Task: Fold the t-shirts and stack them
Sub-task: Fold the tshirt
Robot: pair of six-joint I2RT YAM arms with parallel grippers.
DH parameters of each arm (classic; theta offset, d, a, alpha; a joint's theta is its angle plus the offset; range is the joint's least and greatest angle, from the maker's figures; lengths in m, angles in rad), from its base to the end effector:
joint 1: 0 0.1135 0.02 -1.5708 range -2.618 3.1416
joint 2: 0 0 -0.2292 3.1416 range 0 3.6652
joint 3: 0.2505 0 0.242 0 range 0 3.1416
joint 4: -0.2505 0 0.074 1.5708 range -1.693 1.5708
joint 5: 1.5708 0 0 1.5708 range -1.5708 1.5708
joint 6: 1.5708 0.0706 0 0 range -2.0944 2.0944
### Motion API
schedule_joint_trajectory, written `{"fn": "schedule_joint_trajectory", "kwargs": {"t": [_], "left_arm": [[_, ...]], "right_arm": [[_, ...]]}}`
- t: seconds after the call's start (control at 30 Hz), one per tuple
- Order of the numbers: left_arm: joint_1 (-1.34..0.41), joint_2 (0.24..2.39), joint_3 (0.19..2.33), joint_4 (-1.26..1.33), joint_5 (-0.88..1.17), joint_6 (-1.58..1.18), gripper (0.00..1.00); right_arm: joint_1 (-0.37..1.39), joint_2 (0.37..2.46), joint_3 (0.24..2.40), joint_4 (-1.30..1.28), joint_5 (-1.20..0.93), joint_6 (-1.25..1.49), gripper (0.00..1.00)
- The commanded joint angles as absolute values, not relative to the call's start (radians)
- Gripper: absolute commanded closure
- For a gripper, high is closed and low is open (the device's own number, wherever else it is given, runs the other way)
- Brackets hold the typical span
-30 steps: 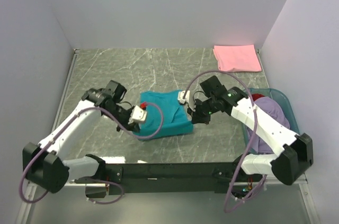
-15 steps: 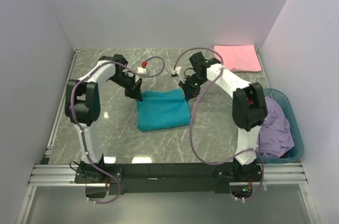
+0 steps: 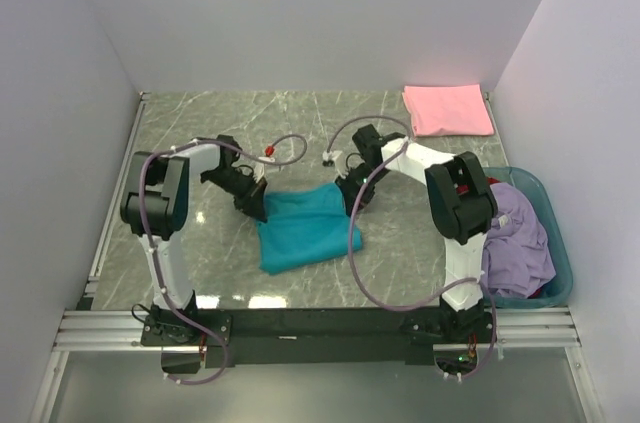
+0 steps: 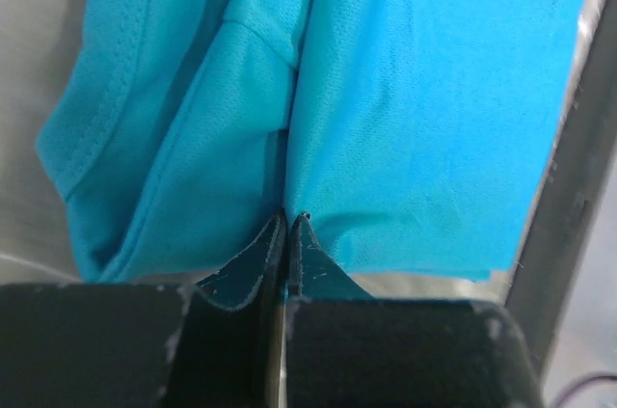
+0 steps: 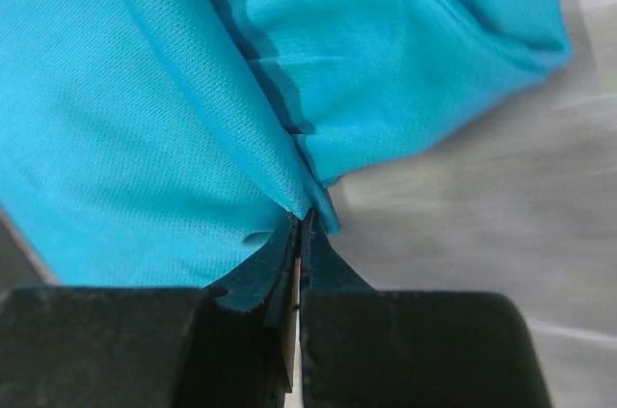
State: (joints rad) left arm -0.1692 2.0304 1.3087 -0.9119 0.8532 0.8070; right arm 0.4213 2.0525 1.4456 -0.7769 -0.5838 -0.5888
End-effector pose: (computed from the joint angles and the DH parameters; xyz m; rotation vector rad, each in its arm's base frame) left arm 0.3161 -0.1080 0.0889 1.2257 2.3902 -1.1857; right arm 0.3287 0.1900 0.1016 -1.4225 2.4100 0.8157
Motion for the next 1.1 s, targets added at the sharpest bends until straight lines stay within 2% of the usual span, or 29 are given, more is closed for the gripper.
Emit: {"fn": "schedule_joint_trajectory", "kwargs": {"t": [0.0, 0.07, 0.1, 0.13, 0.17, 0.23, 0.33, 0.4, 0.53, 0.63, 0.83, 1.07], "left_arm": [[-0.17, 1.892, 1.186, -0.933, 0.853, 0.85, 0.94], [-0.167, 1.818, 1.131, -0.931, 0.851, 0.864, 0.9], [-0.166, 1.792, 1.118, -0.937, 0.856, 0.886, 0.87], [-0.166, 1.767, 1.111, -0.946, 0.864, 0.9, 0.77], [-0.166, 1.722, 1.108, -0.959, 0.885, 0.914, 0.7], [-0.166, 1.68, 1.117, -1.002, 0.914, 0.946, 0.54], [-0.179, 1.612, 1.149, -0.997, 0.959, 0.944, 0.48], [-0.221, 1.569, 1.161, -0.936, 0.965, 0.913, 0.48], [-0.351, 1.523, 1.138, -0.807, 0.89, 0.887, 0.51], [-0.432, 1.531, 1.089, -0.706, 0.825, 0.868, 0.53], [-0.512, 1.611, 1.057, -0.632, 0.756, 0.876, 0.52], [-0.557, 1.681, 1.037, -0.611, 0.689, 0.877, 0.49]], "right_arm": [[0.482, 1.927, 1.295, -0.77, -0.633, -0.528, 1.0], [0.494, 1.852, 1.228, -0.772, -0.687, -0.489, 0.98], [0.494, 1.83, 1.22, -0.781, -0.704, -0.477, 0.91], [0.488, 1.815, 1.218, -0.82, -0.724, -0.454, 0.84], [0.482, 1.787, 1.23, -0.84, -0.739, -0.448, 0.68], [0.442, 1.763, 1.252, -0.876, -0.768, -0.422, 0.5], [0.384, 1.755, 1.339, -0.881, -0.828, -0.37, 0.5], [0.354, 1.795, 1.417, -0.865, -0.862, -0.316, 0.53], [0.359, 1.897, 1.497, -0.76, -0.952, -0.128, 0.71], [0.374, 1.93, 1.483, -0.622, -0.974, -0.002, 0.78], [0.414, 2.012, 1.448, -0.473, -0.997, 0.173, 0.8], [0.451, 2.055, 1.414, -0.42, -1.006, 0.196, 0.81]]}}
